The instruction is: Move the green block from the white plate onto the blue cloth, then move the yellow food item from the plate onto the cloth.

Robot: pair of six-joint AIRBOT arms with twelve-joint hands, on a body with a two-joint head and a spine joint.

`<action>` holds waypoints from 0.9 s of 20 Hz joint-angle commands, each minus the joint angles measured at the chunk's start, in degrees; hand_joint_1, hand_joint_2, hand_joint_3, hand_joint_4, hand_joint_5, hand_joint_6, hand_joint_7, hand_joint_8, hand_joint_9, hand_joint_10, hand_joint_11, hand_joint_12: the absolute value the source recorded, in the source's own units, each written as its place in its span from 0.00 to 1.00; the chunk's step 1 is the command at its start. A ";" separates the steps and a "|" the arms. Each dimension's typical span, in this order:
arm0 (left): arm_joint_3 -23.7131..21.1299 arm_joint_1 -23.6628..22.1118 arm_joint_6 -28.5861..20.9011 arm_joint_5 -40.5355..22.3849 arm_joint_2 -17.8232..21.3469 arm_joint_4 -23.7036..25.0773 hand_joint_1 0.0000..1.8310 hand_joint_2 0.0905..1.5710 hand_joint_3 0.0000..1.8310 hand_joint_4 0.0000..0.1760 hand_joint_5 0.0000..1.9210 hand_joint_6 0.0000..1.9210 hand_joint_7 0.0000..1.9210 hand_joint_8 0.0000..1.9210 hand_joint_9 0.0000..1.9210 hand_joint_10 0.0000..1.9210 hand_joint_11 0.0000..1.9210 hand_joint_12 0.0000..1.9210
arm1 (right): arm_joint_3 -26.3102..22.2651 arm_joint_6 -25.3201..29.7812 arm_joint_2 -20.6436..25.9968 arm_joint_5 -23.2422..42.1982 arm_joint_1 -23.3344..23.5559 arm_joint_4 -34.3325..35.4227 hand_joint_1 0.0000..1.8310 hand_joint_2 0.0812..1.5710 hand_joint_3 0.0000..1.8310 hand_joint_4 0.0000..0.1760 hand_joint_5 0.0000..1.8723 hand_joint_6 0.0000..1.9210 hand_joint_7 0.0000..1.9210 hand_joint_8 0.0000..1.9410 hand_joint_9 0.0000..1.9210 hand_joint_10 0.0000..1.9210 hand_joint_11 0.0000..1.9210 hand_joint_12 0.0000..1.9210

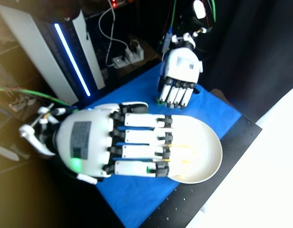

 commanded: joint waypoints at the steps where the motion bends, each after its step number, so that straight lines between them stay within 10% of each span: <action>1: -0.23 -0.41 -0.73 -4.37 0.32 -1.87 0.60 0.56 0.00 0.00 0.40 0.03 0.42 0.03 0.39 0.22 0.19 0.69 | -0.02 0.27 -0.04 6.67 0.72 1.28 0.43 0.53 0.00 0.00 0.13 0.00 0.18 0.00 0.18 0.00 0.00 0.46; 3: -0.30 -0.41 -0.82 -4.84 0.45 -1.86 0.51 0.53 0.00 0.12 0.43 0.01 0.45 0.01 0.30 0.39 0.08 0.78 | -0.02 0.27 -0.07 6.67 0.72 1.26 0.42 0.53 0.00 0.00 0.13 0.00 0.16 0.00 0.17 0.00 0.00 0.42; 6: -0.70 -0.45 -1.13 -6.04 0.87 -1.88 0.44 0.48 0.00 0.60 0.40 0.00 0.39 0.00 0.16 0.58 0.04 0.84 | 0.00 0.27 -0.06 6.67 0.71 1.24 0.42 0.54 0.00 0.00 0.13 0.00 0.17 0.00 0.18 0.00 0.00 0.43; 8: -1.10 -0.64 -1.16 -6.92 1.44 -2.29 0.45 0.47 0.00 0.45 0.40 0.01 0.42 0.02 0.19 0.63 0.09 0.87 | 0.07 0.27 -0.06 6.67 0.71 1.22 0.41 0.54 0.00 0.00 0.12 0.00 0.17 0.00 0.17 0.00 0.00 0.42; 9: -1.15 -0.90 -1.16 -7.33 1.74 -2.62 0.42 0.48 0.00 0.38 0.39 0.02 0.30 0.33 0.19 0.66 0.12 0.90 | 0.14 0.27 -0.06 6.67 0.71 1.21 0.41 0.54 0.00 0.00 0.12 0.00 0.18 0.01 0.17 0.00 0.00 0.42; 11: -0.81 -2.38 -1.16 -7.64 2.21 -3.32 0.41 0.51 0.00 0.56 0.35 0.01 0.20 0.34 0.13 0.52 0.03 0.83 | 0.39 0.27 -0.06 6.65 0.72 1.20 0.41 0.53 0.00 0.00 0.13 0.00 0.18 0.00 0.17 0.00 0.01 0.42; 14: 0.25 -3.71 -0.08 -8.48 2.39 -5.79 0.37 0.55 0.00 0.36 0.21 0.00 0.21 0.09 0.14 0.37 0.03 0.77 | 0.99 0.27 -0.38 5.43 0.74 0.23 0.41 0.52 0.00 0.00 0.13 0.00 0.20 0.01 0.17 0.00 0.01 0.38; 16: 0.45 -3.84 3.27 -8.96 2.80 -9.75 0.33 0.50 0.00 0.66 0.12 0.00 0.17 0.01 0.16 0.10 0.00 0.57 | 1.69 0.27 -1.12 4.68 0.77 -0.23 0.40 0.51 0.00 0.00 0.13 0.00 0.22 0.00 0.20 0.01 0.04 0.37; 17: 0.73 -4.17 5.62 -9.11 2.90 -12.23 0.33 0.50 0.00 0.47 0.10 0.00 0.17 0.00 0.17 0.04 0.00 0.54 | 2.09 0.27 -1.47 4.24 0.85 -0.32 0.40 0.51 0.00 0.00 0.13 0.00 0.22 0.00 0.21 0.00 0.05 0.36; 18: 1.03 -4.51 7.00 -9.27 2.90 -13.79 0.35 0.46 0.00 0.58 0.12 0.00 0.18 0.00 0.18 0.01 0.01 0.50 | 2.47 0.27 -1.65 3.69 0.96 -0.44 0.38 0.50 0.00 0.00 0.12 0.00 0.21 0.00 0.19 0.00 0.07 0.29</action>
